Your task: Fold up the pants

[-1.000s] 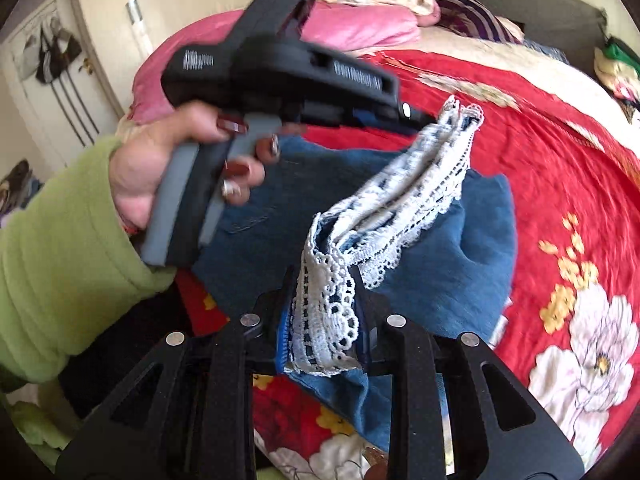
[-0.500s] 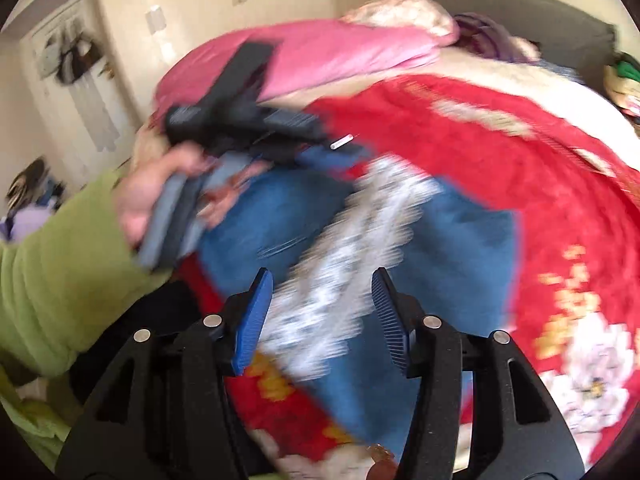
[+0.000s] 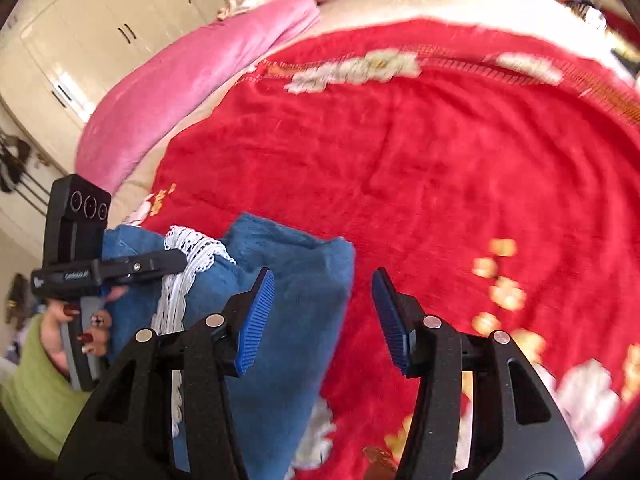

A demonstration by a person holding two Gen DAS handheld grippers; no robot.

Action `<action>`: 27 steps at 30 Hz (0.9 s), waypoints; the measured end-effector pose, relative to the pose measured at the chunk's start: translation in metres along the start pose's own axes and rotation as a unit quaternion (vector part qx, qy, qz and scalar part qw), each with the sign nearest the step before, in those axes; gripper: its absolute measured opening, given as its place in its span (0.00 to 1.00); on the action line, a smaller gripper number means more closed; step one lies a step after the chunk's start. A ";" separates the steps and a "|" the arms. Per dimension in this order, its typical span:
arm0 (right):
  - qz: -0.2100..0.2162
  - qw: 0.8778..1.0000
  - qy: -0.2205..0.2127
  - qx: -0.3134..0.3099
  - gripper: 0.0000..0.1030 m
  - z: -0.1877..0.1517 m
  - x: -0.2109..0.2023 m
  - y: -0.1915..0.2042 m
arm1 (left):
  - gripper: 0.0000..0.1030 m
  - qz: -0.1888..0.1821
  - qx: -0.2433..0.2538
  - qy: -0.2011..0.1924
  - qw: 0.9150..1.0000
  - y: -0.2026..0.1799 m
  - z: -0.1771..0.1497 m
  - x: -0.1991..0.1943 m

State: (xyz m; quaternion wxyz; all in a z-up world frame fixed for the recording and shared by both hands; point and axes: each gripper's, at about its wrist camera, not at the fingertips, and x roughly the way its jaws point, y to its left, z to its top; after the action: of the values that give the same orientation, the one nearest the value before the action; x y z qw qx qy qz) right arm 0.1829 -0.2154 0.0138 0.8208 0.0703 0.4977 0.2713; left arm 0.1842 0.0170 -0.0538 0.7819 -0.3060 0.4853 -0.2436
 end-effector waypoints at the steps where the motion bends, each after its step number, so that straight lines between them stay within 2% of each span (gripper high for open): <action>1: 0.002 1.000 0.004 0.013 0.43 0.002 0.007 -0.005 | 0.28 -0.010 -0.003 0.001 1.000 -0.001 0.000 0.000; 3: 0.021 0.999 0.015 0.028 0.43 0.002 0.020 -0.011 | 0.18 -0.016 -0.003 -0.001 1.000 -0.005 0.001 0.001; 5: 0.042 0.997 0.024 0.053 0.43 0.003 0.031 -0.020 | 0.16 -0.014 0.007 -0.004 1.000 -0.012 0.002 -0.001; 7: 0.073 0.995 0.018 0.061 0.16 0.002 0.032 -0.024 | 0.15 -0.013 0.020 -0.012 1.000 -0.020 0.003 -0.006; 8: 0.084 0.995 0.010 0.057 0.09 0.001 0.028 -0.022 | 0.15 -0.013 0.031 -0.021 0.999 -0.026 0.004 -0.012; 10: 0.091 0.994 -0.022 0.049 0.09 -0.002 0.017 -0.021 | 0.15 -0.002 0.058 -0.035 0.998 -0.035 0.004 -0.022; 12: 0.085 0.994 -0.039 0.050 0.09 -0.003 0.012 -0.018 | 0.15 0.039 0.085 -0.039 0.995 -0.039 0.003 -0.021; 13: 0.069 0.996 -0.043 0.044 0.09 -0.003 0.012 -0.014 | 0.15 0.060 0.084 -0.032 0.994 -0.036 0.003 -0.016; 15: 0.033 0.998 -0.045 0.024 0.09 -0.003 0.015 -0.007 | 0.16 0.076 0.069 -0.022 0.995 -0.027 0.004 -0.006; 19: -0.022 0.999 -0.034 -0.002 0.11 -0.003 0.029 0.002 | 0.23 0.088 0.051 -0.013 0.995 -0.013 0.003 0.003; 22: -0.040 0.999 -0.034 -0.013 0.20 -0.006 0.030 0.001 | 0.25 0.085 0.047 -0.013 0.995 -0.008 0.001 0.000; 23: -0.039 0.999 -0.037 -0.009 0.30 -0.006 0.028 -0.002 | 0.26 0.083 0.048 -0.016 0.995 -0.008 0.001 -0.003; 24: -0.035 0.998 -0.042 -0.004 0.35 -0.007 0.023 -0.003 | 0.29 0.082 0.050 -0.018 0.995 -0.010 0.000 -0.006; 26: -0.031 0.998 -0.058 -0.001 0.37 -0.011 0.008 -0.003 | 0.31 0.085 0.055 -0.025 0.995 -0.012 -0.001 -0.012; 27: -0.031 0.997 -0.064 -0.005 0.41 -0.015 0.000 0.000 | 0.31 0.087 0.058 -0.028 0.994 -0.013 -0.003 -0.016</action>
State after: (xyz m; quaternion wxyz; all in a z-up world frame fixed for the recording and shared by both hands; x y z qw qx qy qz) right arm 0.1704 -0.2178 0.0061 0.8594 0.0681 0.4446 0.2432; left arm 0.1734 0.0180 -0.0352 0.8299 -0.2236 0.4731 -0.1936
